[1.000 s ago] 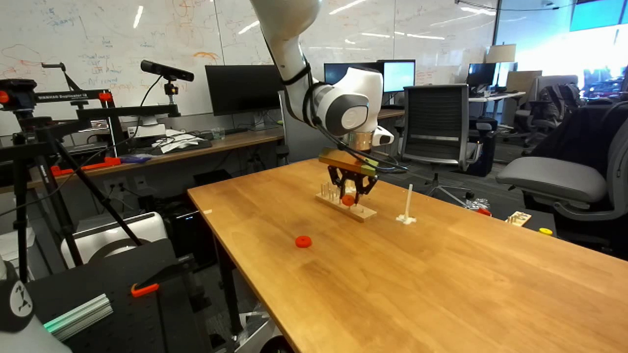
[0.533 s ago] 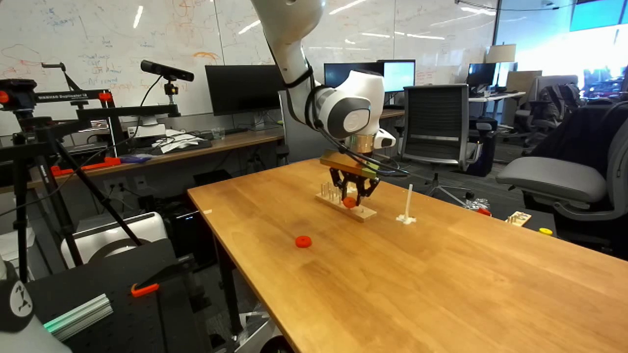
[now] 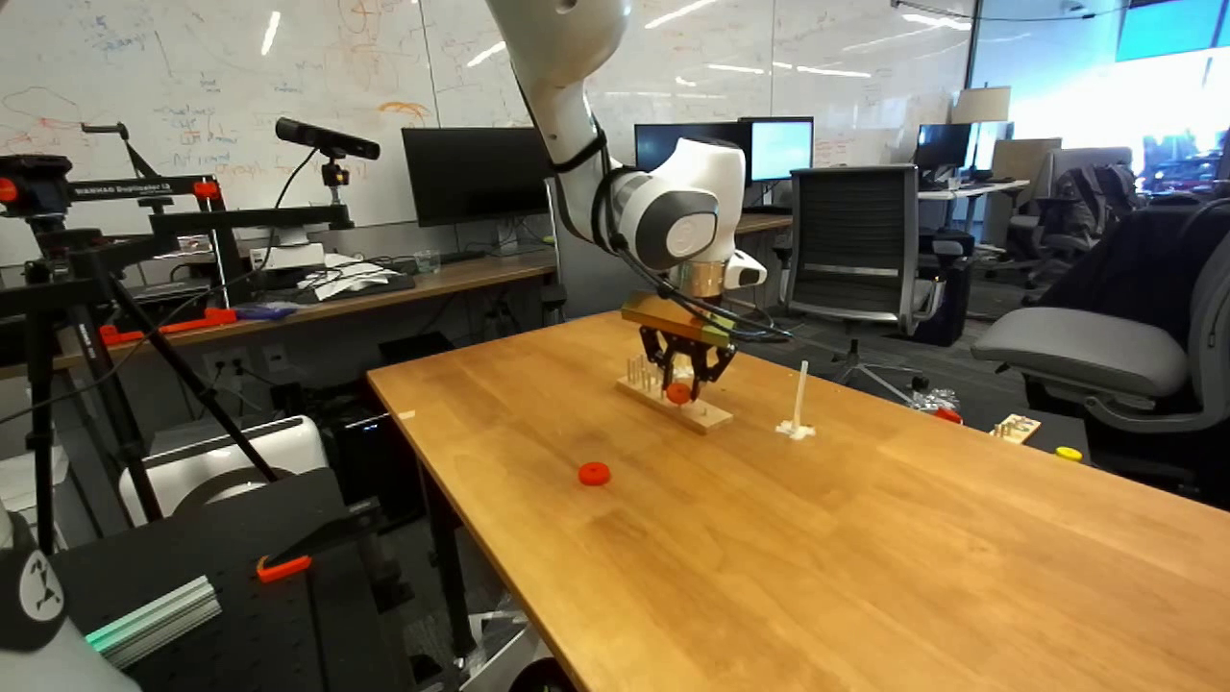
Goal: Pick up the orange ring on the right and place it on the wooden stand
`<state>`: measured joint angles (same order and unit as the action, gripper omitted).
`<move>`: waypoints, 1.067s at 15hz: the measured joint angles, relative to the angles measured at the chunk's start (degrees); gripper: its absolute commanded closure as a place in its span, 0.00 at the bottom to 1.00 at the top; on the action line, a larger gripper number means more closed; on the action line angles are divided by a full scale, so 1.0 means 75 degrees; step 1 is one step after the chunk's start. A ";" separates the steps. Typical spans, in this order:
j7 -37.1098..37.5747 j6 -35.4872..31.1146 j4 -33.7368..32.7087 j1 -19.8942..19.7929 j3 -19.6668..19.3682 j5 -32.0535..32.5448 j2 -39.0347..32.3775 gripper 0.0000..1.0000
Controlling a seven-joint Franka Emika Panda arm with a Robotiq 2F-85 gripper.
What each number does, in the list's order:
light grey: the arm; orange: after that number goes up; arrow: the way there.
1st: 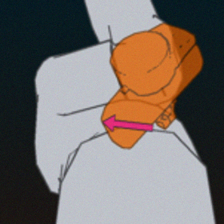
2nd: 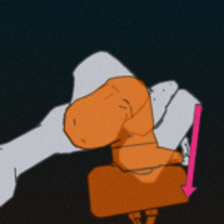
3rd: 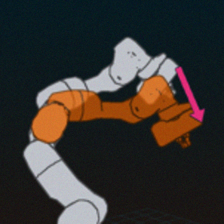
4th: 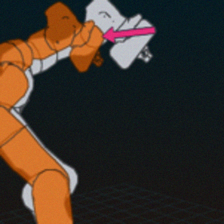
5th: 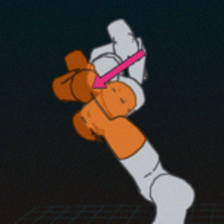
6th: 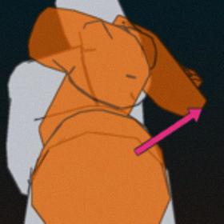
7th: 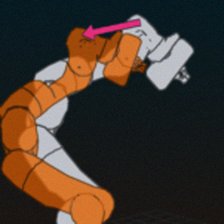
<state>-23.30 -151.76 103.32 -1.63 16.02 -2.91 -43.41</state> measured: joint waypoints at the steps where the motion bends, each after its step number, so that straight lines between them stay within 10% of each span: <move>1: 0.0001 0.0000 -0.0005 0.0020 0.0000 0.0000 0.0000 0.82; 16: 0.0238 0.0087 -0.0269 0.0109 -0.0188 0.0005 -0.0141 0.82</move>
<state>-21.51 -151.11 101.30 -0.82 14.61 -2.88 -44.47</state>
